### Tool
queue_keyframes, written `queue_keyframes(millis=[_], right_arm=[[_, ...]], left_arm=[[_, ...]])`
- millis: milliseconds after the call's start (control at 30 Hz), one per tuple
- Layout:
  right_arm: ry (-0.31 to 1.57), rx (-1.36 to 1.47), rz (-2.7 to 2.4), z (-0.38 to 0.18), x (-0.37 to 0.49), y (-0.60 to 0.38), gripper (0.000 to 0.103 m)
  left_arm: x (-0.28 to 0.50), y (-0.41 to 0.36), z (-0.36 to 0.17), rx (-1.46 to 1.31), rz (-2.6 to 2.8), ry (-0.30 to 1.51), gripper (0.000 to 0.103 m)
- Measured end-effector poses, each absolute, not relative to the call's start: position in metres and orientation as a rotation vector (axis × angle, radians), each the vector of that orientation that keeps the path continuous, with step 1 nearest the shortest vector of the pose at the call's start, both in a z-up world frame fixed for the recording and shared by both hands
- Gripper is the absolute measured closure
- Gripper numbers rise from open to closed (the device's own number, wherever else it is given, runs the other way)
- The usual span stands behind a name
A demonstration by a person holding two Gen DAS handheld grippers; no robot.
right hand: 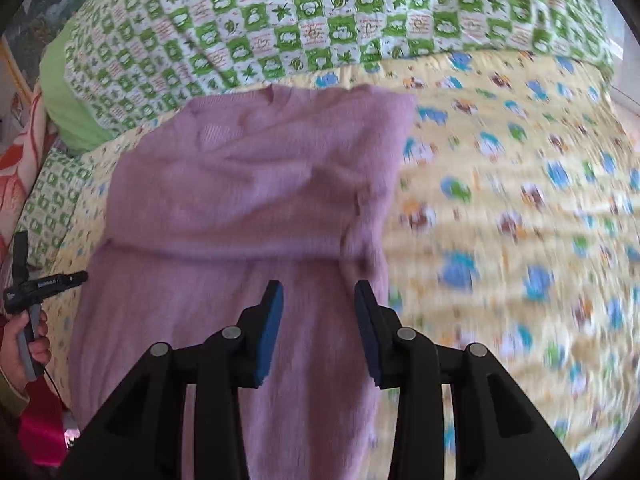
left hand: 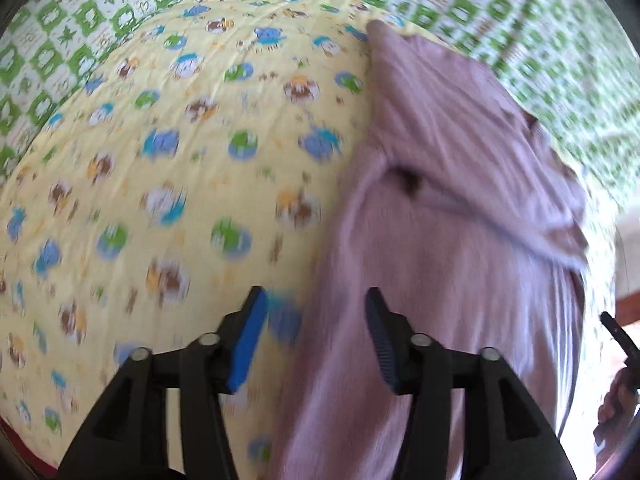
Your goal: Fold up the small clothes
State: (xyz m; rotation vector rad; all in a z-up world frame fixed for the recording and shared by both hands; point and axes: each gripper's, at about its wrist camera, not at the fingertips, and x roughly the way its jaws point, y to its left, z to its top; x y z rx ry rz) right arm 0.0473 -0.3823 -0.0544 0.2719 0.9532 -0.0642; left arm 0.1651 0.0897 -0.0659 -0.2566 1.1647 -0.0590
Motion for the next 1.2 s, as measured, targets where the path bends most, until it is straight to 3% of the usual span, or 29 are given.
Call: queue_keyframes(millis=[633,833,1200], right_arm=[[1.003,0.519,-0.07,-0.09,-0.139,-0.334,0.065],[1.035,0.568,-0.07,-0.116,-0.16,-0.324,0.064],[1.015,0.666,0.011,-0.125,-0.16,-0.31,0.064]], left_arm=[[-0.009,0.083,-0.102,-0.238,-0.268,1.286,0.032],[-0.028,0.07,-0.11,-0.237,-0.286,1.293,0.026],[-0.037,0.084,-0.121,-0.341,-0.292,1.299,0.027]])
